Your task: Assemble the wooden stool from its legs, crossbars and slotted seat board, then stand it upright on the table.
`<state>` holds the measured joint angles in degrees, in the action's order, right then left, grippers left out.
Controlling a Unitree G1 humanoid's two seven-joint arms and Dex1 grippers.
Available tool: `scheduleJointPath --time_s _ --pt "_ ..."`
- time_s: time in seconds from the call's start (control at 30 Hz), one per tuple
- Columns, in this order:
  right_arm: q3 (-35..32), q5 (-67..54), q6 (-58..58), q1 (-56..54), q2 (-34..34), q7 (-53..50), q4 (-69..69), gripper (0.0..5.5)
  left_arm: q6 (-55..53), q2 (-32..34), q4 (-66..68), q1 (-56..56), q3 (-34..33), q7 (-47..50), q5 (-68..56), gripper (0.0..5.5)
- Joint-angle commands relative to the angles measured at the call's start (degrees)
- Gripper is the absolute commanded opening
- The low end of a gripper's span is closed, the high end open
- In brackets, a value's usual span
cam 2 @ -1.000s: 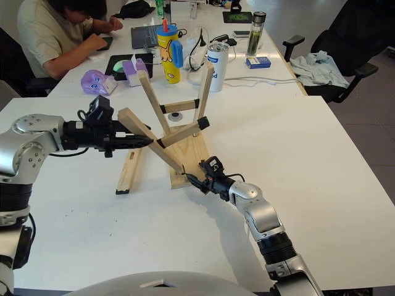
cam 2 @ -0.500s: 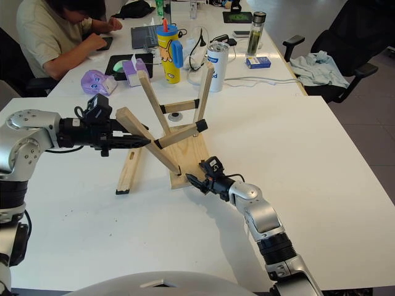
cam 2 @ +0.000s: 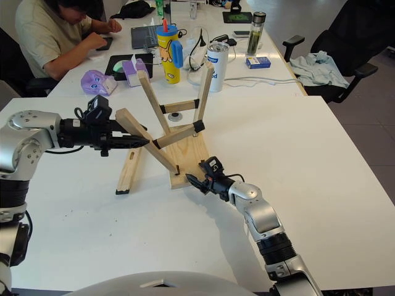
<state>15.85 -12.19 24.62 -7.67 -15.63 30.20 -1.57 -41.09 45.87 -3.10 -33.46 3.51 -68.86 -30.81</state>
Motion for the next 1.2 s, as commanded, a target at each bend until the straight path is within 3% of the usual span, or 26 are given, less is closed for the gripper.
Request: scheduleJointPath --time_s 0.03,0.57,0.77,0.97,1.0,1.2 --pt "2.3 0.6 4.6 3.8 0.5 0.6 3.7 3.28 0.7 0.3 -0.6 -0.3 0.8 -0.2 1.1 2.04" --pt "3.0 1.5 5.6 4.1 -0.5 1.0 3.4 3.28 7.9 1.1 6.9 -5.2 7.9 -3.8 9.7 2.04" --pt "4.8 3.0 5.7 4.7 -0.6 0.6 3.2 3.28 2.3 -4.2 -6.5 8.1 9.9 3.8 6.3 2.04" --pt "6.0 4.1 6.6 5.3 -1.1 1.0 2.7 3.28 11.3 -5.9 0.5 14.2 6.7 12.5 11.7 2.04" --pt "6.1 4.1 6.7 5.4 -1.2 1.0 2.6 3.25 11.2 -6.2 2.1 13.6 5.6 13.5 11.2 2.40" --pt "6.3 4.2 6.7 5.2 -1.3 0.6 3.3 3.25 9.0 -6.8 0.3 10.9 1.4 14.3 8.1 3.29"
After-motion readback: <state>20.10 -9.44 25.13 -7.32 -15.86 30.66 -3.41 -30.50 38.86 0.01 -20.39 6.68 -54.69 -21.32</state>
